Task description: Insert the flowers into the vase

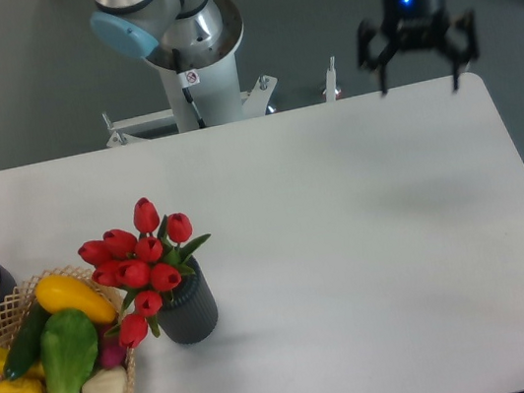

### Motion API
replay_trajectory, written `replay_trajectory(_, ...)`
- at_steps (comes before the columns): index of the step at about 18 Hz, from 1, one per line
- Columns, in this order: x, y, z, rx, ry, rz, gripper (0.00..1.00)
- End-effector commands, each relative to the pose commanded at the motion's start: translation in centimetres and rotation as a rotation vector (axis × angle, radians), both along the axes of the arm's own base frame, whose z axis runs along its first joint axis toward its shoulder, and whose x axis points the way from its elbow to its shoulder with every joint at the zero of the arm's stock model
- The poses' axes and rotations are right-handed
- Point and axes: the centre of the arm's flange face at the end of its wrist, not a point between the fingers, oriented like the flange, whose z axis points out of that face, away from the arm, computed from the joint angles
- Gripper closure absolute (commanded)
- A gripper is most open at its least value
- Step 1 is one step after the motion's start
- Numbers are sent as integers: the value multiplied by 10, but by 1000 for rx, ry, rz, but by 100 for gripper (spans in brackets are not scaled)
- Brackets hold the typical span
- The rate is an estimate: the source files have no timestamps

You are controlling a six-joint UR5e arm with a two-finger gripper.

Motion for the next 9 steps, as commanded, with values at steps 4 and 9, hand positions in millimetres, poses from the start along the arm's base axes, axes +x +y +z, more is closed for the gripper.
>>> replay_trajectory(4,2,-86,13,-67,-7,-7,0)
replay_trajectory(9,12,-164,24,-111,-59,3,0)
